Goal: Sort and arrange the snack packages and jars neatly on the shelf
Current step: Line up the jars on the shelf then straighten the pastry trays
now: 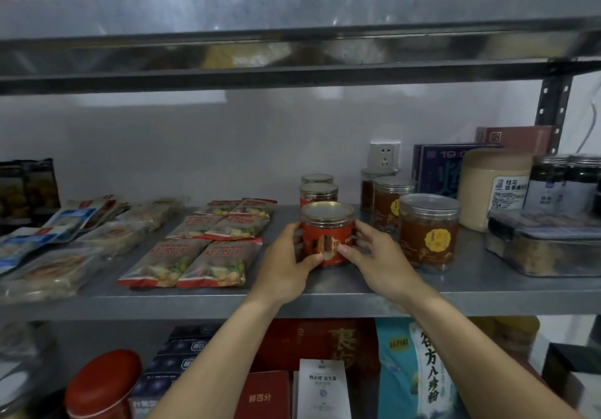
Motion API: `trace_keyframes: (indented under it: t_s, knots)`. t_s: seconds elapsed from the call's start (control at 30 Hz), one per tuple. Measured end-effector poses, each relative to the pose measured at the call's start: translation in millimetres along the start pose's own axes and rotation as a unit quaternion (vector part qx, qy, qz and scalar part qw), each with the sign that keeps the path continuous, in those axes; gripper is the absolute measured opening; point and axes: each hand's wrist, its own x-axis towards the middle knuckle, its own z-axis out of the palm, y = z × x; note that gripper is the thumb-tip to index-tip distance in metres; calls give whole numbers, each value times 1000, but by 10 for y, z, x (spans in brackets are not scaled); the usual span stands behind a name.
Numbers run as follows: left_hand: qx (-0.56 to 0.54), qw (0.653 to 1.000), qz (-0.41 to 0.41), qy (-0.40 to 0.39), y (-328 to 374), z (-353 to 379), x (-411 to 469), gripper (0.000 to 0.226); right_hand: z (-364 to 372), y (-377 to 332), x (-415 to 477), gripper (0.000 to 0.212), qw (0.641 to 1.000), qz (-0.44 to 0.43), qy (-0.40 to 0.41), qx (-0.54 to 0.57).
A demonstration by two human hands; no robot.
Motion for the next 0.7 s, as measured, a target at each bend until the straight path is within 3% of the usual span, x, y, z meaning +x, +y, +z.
trace_keyframes:
  t_s: [0.3,0.43,0.6,0.7]
  knots:
    - [36,999,-4,2,-22,-4,-16,51,-1,-28,-24,54,1000,15,-16,11]
    - [61,998,-16,12,46,-9,-56,53,14,-74,-49,51,999,6,-6,-41]
    - [117,990,-55,62,254,-132,-184,67,176,-148,-327,40,965,-84,216,-123]
    - [103,990,-14,99,379,-393,-321,48,378,-301,-486,27,931,-212,244,-169]
